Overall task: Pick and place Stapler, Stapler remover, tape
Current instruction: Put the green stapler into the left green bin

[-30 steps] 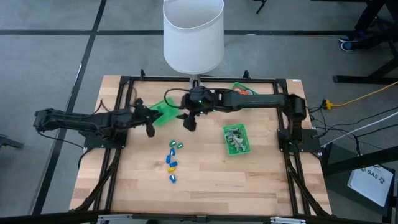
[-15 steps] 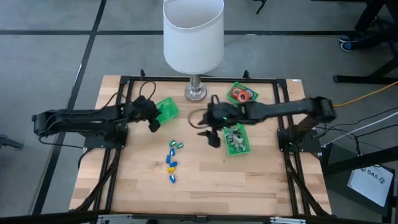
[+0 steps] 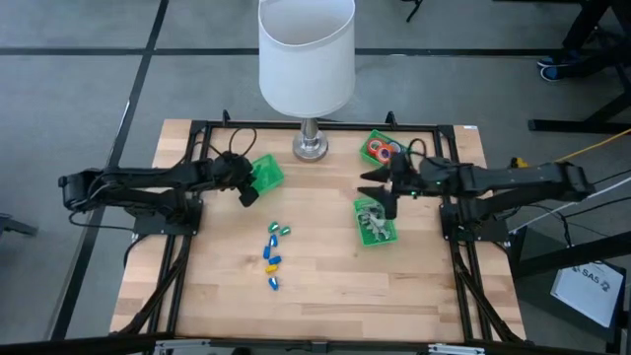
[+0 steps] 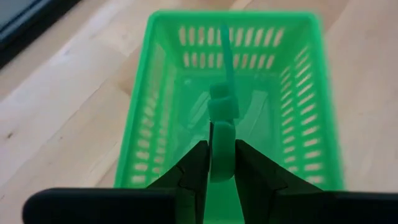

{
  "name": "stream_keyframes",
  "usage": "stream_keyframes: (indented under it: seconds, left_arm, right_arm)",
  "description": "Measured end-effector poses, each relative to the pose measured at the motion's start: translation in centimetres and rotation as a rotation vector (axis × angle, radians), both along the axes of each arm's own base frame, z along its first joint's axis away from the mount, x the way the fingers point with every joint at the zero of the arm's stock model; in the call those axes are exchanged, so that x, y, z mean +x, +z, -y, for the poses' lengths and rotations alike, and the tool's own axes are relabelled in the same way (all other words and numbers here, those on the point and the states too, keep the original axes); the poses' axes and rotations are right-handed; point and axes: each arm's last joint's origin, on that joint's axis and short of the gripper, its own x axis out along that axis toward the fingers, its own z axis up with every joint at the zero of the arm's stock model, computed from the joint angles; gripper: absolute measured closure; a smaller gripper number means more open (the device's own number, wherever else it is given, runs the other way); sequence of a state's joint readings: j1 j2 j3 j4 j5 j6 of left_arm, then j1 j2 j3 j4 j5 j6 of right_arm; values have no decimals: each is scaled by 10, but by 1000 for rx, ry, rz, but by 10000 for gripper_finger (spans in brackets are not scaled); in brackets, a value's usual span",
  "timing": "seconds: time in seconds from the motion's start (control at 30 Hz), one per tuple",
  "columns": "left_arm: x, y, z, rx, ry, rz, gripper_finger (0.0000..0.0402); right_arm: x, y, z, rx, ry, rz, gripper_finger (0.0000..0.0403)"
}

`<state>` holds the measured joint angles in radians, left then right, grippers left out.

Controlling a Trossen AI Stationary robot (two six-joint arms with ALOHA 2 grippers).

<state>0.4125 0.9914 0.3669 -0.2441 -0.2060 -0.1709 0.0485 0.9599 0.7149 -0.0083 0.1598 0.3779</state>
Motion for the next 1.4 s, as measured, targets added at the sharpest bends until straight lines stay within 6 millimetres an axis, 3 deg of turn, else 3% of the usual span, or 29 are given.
stream_keyframes:
  seconds: [0.27,0.47,0.83,1.07,1.3,1.4]
  left_arm:
    - [-1,-10,-9,-26,48,-58,337]
    - [-2,-14,-12,-34,71,-80,329]
    - [-1,-12,-12,-37,39,-86,258]
    - [14,21,-12,19,-78,21,233]
    - [22,65,-2,146,-186,149,232]
    - [22,74,3,161,-218,189,233]
  right_arm:
    - [-25,-15,2,-71,4,86,182]
    - [-46,-39,6,-133,38,205,182]
    - [-77,-86,13,-145,-5,331,182]
    - [-89,-101,14,-262,94,378,183]
    - [-96,-115,20,-290,45,339,183]
    - [-99,-119,23,-308,48,299,183]
